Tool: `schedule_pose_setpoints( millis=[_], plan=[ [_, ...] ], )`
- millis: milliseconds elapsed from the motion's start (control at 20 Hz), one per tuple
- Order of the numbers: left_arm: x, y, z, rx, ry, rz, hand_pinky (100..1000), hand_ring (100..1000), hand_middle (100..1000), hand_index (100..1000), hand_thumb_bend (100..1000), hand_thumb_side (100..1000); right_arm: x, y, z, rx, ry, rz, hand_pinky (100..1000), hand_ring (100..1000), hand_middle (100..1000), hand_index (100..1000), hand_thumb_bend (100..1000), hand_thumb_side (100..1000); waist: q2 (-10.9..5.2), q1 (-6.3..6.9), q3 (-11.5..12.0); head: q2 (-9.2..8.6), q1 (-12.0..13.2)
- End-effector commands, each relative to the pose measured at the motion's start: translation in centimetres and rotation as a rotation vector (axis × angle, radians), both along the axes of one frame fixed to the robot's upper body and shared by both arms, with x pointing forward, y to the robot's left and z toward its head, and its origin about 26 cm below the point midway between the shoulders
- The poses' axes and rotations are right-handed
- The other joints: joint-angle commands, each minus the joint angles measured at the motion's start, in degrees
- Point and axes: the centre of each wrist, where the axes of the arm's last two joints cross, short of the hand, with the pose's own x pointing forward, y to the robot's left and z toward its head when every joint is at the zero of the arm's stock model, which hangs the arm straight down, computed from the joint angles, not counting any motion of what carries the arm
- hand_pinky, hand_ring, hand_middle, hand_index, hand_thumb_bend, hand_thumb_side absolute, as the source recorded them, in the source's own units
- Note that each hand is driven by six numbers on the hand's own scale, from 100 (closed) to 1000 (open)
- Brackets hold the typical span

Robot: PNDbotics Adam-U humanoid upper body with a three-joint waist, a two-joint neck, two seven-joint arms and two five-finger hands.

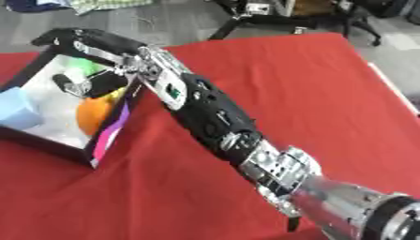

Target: Pick up objects on the table and place them in the box.

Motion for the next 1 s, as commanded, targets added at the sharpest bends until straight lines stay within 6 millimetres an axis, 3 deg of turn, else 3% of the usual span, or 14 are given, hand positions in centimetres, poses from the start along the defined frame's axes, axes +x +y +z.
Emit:
schedule_pose_setpoints(
  millis=[50, 150, 350, 550, 650, 800, 1000],
  plan=[
    [-0.1, 0.9, 0.5, 0.005, -0.02, 0.029, 747, 746, 603, 725, 100, 935, -1.6, -1.7, 3.3, 0.123, -0.071, 0.012, 1000, 804, 820, 933, 100, 392, -0.68, 0.26, -1.0, -0.04, 2.01],
    [-0.2, 1.4, 0.1, 0.006, -0.009, 0.052, 747, 746, 603, 725, 100, 935, -3.2, -3.3, 4.4, 0.201, -0.08, -0.005, 993, 780, 798, 922, 100, 412, -1.32, 0.26, -2.39, 0.65, 3.87],
    [-0.5, 2.6, -0.5, 0.012, 0.007, 0.109, 747, 746, 604, 725, 100, 934, -7.4, -5.0, 4.8, 0.374, -0.042, 0.045, 988, 743, 756, 913, 100, 461, -2.58, -0.31, -5.54, 1.83, 7.92],
    [-0.5, 3.0, -0.6, 0.018, 0.004, 0.127, 747, 746, 604, 725, 100, 927, -9.2, -5.4, 5.6, 0.427, 0.001, 0.068, 999, 718, 725, 908, 100, 492, -2.81, -0.62, -6.24, 1.97, 9.41],
    [-0.6, 4.3, -0.4, 0.033, -0.01, 0.178, 747, 745, 604, 725, 100, 927, -8.9, -6.4, 4.4, 0.5, 0.045, 0.031, 996, 703, 712, 906, 100, 509, -3.12, -1.33, -8.2, 1.97, 12.74],
    [-0.8, 5.2, -0.4, 0.037, -0.014, 0.224, 747, 746, 605, 725, 100, 927, -8.4, -8.1, 1.4, 0.602, 0.128, -0.02, 992, 657, 657, 893, 100, 523, -3.27, -1.26, -11.78, 1.98, 16.92],
    [-1.0, 5.5, -0.7, 0.038, -0.004, 0.239, 747, 747, 605, 725, 100, 927, -8.2, -10.5, -3.7, 0.76, 0.261, -0.124, 996, 631, 611, 876, 100, 540, -3.71, -0.92, -13.63, 1.98, 19.42]
  ],
)
